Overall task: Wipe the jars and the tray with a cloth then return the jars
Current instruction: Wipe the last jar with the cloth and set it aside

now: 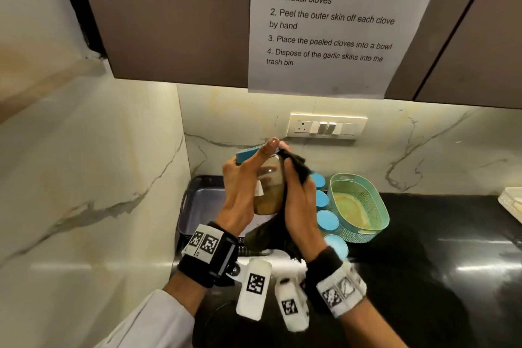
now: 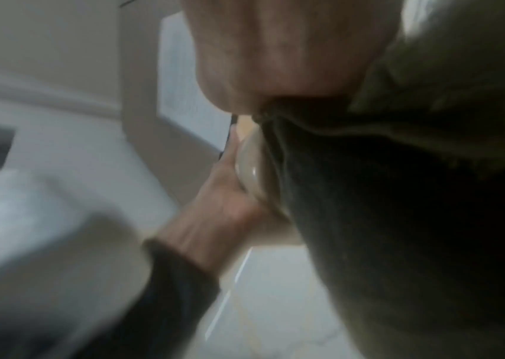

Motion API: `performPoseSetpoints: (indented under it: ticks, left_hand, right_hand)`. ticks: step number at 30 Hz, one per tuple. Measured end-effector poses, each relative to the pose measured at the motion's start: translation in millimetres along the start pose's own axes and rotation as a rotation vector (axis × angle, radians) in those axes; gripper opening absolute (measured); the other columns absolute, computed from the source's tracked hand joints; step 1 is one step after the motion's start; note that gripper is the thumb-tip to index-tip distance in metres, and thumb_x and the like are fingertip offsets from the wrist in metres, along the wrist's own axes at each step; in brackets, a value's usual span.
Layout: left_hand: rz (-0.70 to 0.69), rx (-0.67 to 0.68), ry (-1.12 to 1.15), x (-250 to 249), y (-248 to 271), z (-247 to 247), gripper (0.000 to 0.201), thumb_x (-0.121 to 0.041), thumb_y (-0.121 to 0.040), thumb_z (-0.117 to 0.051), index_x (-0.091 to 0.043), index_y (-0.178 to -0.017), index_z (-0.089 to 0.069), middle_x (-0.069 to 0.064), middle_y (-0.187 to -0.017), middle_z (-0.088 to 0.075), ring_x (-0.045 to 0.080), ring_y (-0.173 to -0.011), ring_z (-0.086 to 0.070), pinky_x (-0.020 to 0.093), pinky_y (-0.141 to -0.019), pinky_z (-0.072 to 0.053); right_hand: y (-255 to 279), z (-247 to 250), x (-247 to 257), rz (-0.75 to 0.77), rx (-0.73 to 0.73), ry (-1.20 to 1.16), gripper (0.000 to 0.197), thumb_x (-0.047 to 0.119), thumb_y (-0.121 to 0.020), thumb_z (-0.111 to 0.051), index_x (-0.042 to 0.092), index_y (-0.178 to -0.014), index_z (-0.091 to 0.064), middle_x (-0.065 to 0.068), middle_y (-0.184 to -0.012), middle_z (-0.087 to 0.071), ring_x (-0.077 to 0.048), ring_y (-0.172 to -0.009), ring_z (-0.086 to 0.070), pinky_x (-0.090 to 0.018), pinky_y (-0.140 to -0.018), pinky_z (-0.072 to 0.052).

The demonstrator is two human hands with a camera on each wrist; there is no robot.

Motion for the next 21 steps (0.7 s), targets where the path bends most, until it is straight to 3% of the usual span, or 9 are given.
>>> performPoseSetpoints:
  ticks: [3,5,7,9,11,13,16,18,21]
  left_hand:
    - [-0.001,-0.001,-0.005,-1.4,-7.6,6.8,0.071,-0.059,-0.070,-0.088,-0.005,-0.115,-0.076,0.013,-0.104,-0.080,0.031,-0.098,-0.078,0.043,-0.084,-0.064]
    - [0.008,0.003,-0.026,0.9,-6.6,5.0,0.074,-0.063,-0.067,-0.086,-0.008,-0.115,-0.077,0.010,-0.103,-0.081,0.027,-0.095,-0.079,0.044,-0.087,-0.063]
    - [0.015,-0.005,-0.047,1.7,-3.3,1.2,0.070,-0.061,-0.068,-0.086,-0.008,-0.112,-0.077,0.008,-0.097,-0.081,0.020,-0.086,-0.080,0.041,-0.084,-0.064]
    - [0.019,-0.004,-0.054,0.8,-2.6,-1.7,0.065,-0.057,-0.069,-0.087,-0.007,-0.110,-0.076,0.007,-0.092,-0.081,0.020,-0.084,-0.079,0.037,-0.077,-0.065]
    - [0.025,0.034,-0.039,-2.2,-4.3,-4.3,0.073,-0.060,-0.064,-0.092,-0.007,-0.111,-0.076,0.009,-0.096,-0.081,0.026,-0.090,-0.080,0.043,-0.082,-0.066]
    - [0.023,0.029,-0.018,-0.1,-10.7,-1.8,0.073,-0.060,-0.067,-0.089,-0.006,-0.114,-0.076,0.012,-0.103,-0.081,0.029,-0.096,-0.079,0.050,-0.088,-0.064]
    - [0.033,0.003,0.033,5.7,-10.5,3.3,0.088,-0.071,-0.062,-0.088,-0.004,-0.117,-0.074,0.018,-0.110,-0.078,0.035,-0.107,-0.075,0.054,-0.098,-0.058]
    - [0.023,-0.001,0.018,9.3,-8.3,2.0,0.094,-0.077,-0.056,-0.087,-0.006,-0.116,-0.075,0.017,-0.110,-0.078,0.035,-0.107,-0.075,0.057,-0.101,-0.057]
    - [0.023,-0.033,-0.015,11.1,-5.4,1.9,0.089,-0.072,-0.051,-0.085,-0.011,-0.114,-0.075,0.010,-0.102,-0.081,0.030,-0.096,-0.079,0.055,-0.094,-0.062]
  right_hand:
    - [20.3,-14.3,3.0,0.317,0.144,0.136,0.048,0.042,-0.105,-0.049,0.042,-0.153,-0.045,-0.007,-0.158,-0.050,-0.024,-0.147,-0.048,-0.040,-0.116,-0.046]
    - [5.7,-11.2,3.4,0.285,0.138,0.155,0.044,0.033,-0.107,-0.048,0.033,-0.151,-0.050,-0.012,-0.142,-0.064,-0.023,-0.131,-0.062,-0.038,-0.104,-0.056]
    - [-18.5,1.3,-3.1,-0.024,0.030,0.029,0.037,0.033,-0.108,-0.052,0.013,-0.137,-0.063,-0.011,-0.104,-0.078,-0.027,-0.100,-0.075,-0.035,-0.074,-0.063]
    - [-22.5,6.1,-7.7,-0.210,-0.020,-0.049,0.032,0.037,-0.107,-0.054,0.012,-0.119,-0.070,-0.003,-0.093,-0.080,-0.029,-0.095,-0.077,-0.029,-0.068,-0.059]
    - [-9.2,1.7,6.3,-0.072,-0.041,0.035,0.030,0.036,-0.109,-0.049,0.016,-0.116,-0.070,0.003,-0.092,-0.081,-0.019,-0.088,-0.078,-0.026,-0.071,-0.060]
    - [12.0,-9.7,15.8,0.193,-0.003,0.134,0.042,0.037,-0.109,-0.048,0.010,-0.136,-0.064,-0.002,-0.116,-0.078,-0.019,-0.108,-0.075,-0.032,-0.087,-0.062]
    - [23.1,-21.8,13.8,0.510,0.105,0.432,0.049,0.026,-0.105,-0.052,0.010,-0.151,-0.049,-0.005,-0.158,-0.050,-0.017,-0.151,-0.042,-0.039,-0.124,-0.036]
    - [3.7,-15.1,12.7,0.475,0.147,0.375,0.044,0.032,-0.108,-0.051,0.007,-0.143,-0.059,-0.007,-0.139,-0.066,-0.018,-0.132,-0.060,-0.037,-0.111,-0.048]
    - [-20.8,6.3,-0.8,0.048,0.014,0.099,0.032,0.039,-0.109,-0.048,0.021,-0.104,-0.074,0.003,-0.085,-0.078,-0.012,-0.078,-0.075,-0.031,-0.073,-0.056]
Point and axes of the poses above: each hand's wrist, its own y-axis away from the middle knuckle, its own z-axis out of the back of the hand, x = y × z, the point moved 8 cm from there along -y, towards the middle knuckle
